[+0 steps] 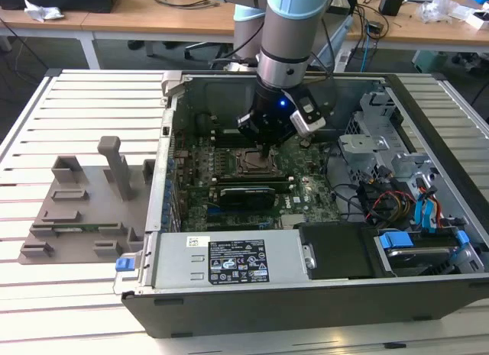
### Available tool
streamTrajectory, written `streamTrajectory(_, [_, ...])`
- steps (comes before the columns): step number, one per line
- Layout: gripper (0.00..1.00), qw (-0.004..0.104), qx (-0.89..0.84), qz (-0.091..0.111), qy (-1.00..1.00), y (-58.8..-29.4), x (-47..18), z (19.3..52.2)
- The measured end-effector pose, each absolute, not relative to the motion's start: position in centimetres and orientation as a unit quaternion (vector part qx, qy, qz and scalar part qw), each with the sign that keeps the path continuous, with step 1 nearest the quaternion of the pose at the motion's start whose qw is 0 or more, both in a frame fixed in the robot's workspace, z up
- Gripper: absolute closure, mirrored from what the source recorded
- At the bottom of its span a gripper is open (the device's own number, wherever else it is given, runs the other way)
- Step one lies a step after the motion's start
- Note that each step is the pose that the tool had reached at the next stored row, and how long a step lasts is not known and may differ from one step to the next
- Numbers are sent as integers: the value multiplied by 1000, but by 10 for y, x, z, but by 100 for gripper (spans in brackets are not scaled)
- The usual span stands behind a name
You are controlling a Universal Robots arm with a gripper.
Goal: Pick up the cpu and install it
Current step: 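Install the first cpu locking lever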
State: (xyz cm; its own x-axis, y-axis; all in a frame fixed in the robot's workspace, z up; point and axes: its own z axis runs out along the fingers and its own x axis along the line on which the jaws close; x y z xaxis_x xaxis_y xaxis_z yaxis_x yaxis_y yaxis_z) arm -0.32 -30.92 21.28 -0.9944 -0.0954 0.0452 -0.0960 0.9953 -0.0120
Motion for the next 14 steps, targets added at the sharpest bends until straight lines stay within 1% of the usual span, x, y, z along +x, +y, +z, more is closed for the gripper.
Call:
streamTrajectory(4, [89, 22, 48, 7, -999, -310, -3, 217])
streamTrajectory(14, [89, 22, 48, 7, -999, -310, -3, 240])
